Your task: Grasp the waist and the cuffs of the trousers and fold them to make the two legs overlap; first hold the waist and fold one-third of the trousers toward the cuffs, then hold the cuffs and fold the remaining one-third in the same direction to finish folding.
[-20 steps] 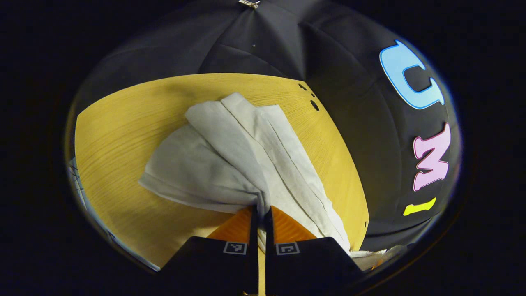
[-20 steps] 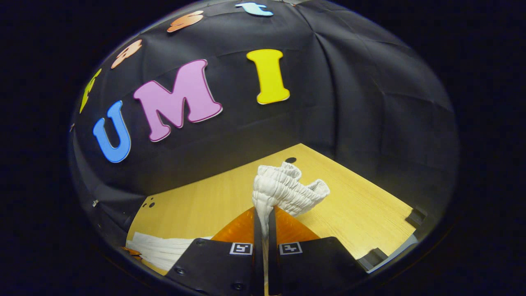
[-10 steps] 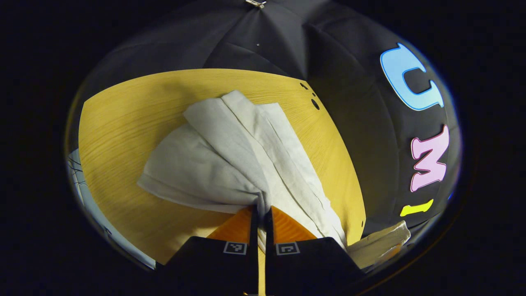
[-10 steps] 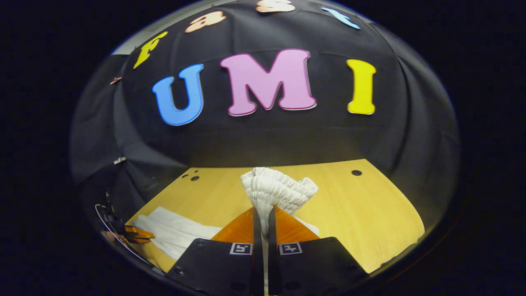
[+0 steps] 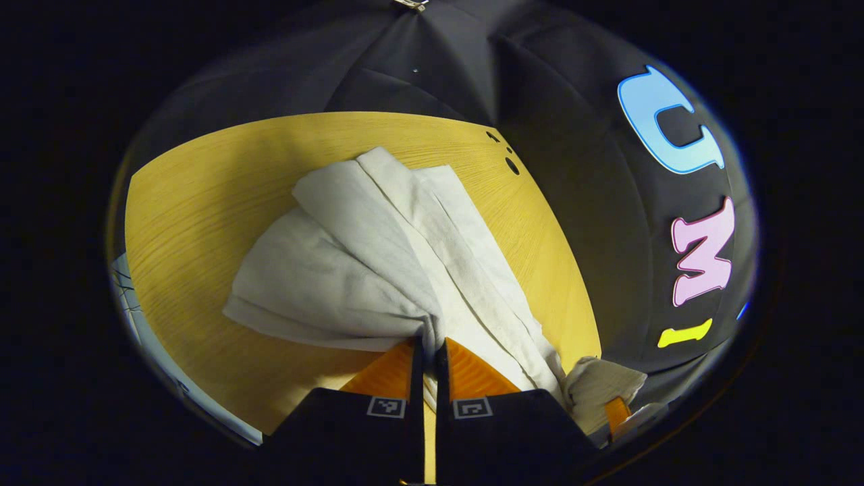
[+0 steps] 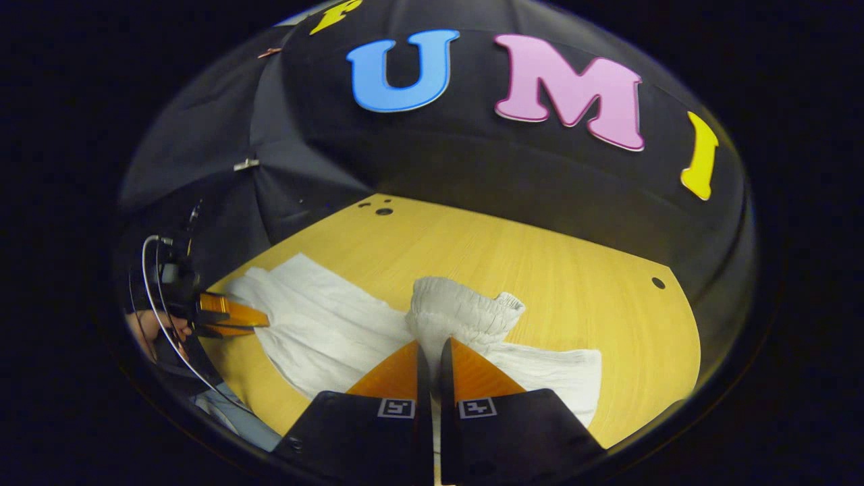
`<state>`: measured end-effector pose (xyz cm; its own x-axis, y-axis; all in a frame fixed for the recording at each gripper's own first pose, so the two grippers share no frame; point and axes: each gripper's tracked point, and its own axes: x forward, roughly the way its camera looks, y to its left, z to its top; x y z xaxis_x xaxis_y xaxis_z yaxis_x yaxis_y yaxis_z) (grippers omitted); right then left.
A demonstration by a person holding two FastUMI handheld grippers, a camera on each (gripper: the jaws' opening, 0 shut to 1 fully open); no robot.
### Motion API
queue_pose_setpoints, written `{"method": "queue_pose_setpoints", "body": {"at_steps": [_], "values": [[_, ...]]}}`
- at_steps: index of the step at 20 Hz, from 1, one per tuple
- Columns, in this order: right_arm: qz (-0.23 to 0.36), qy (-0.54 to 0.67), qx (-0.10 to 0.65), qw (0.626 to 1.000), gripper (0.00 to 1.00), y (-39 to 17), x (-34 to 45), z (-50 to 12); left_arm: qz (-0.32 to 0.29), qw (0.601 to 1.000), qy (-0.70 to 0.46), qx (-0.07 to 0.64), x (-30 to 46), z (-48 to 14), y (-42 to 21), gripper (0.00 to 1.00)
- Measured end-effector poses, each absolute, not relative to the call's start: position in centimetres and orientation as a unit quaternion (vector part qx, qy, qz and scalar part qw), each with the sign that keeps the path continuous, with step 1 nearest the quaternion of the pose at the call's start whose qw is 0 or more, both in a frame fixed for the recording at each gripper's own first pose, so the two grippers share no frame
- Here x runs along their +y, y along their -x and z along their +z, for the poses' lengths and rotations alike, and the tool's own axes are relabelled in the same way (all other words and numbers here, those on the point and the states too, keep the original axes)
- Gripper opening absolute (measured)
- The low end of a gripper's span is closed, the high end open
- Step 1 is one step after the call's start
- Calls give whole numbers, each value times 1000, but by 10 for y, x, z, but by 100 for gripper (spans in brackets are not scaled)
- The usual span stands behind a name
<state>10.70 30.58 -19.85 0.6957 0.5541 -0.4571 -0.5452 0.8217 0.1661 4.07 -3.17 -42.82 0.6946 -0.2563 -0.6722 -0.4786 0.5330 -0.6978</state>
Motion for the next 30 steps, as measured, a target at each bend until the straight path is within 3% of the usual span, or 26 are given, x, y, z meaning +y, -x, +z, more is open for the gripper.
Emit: {"method": "queue_pose_setpoints", "body": {"at_steps": [3, 6, 7, 8, 9, 10, 15, 18, 21, 24, 27, 30], "values": [[336, -8, 280, 899, 13, -79, 328, -217, 68, 786, 478, 385, -31, -428, -40, 11], [376, -50, 319, 869, 33, -50, 340, -226, 67, 786, 480, 384, -31, -429, -42, 11], [393, -79, 334, 853, 48, -39, 348, -223, 67, 785, 482, 383, -32, -429, -42, 11], [415, -118, 351, 831, 46, -25, 356, -217, 67, 785, 484, 382, -32, -429, -43, 11], [425, -150, 367, 814, 72, -16, 363, -216, 67, 784, 486, 381, -32, -429, -43, 11], [418, -170, 373, 811, 68, -14, 359, -215, 68, 784, 487, 380, -32, -430, -43, 11], [332, -227, 361, 841, 71, -48, 290, -218, 71, 780, 499, 372, -30, -429, -42, 11], [261, -197, 370, 869, 72, -63, 230, -253, 75, 772, 520, 359, -31, -429, -41, 11], [200, -168, 416, 871, 72, -60, 190, -304, 82, 760, 542, 349, -29, -430, -40, 12], [200, -138, 439, 865, 71, -50, 185, -330, 85, 760, 544, 345, -32, -430, -40, 11], [206, -122, 431, 870, 64, -53, 186, -331, 62, 761, 572, 300, -30, -401, -47, 11], [213, -131, 433, 866, 67, -51, 185, -330, 30, 771, 578, 265, -37, -372, -53, 11]]}}
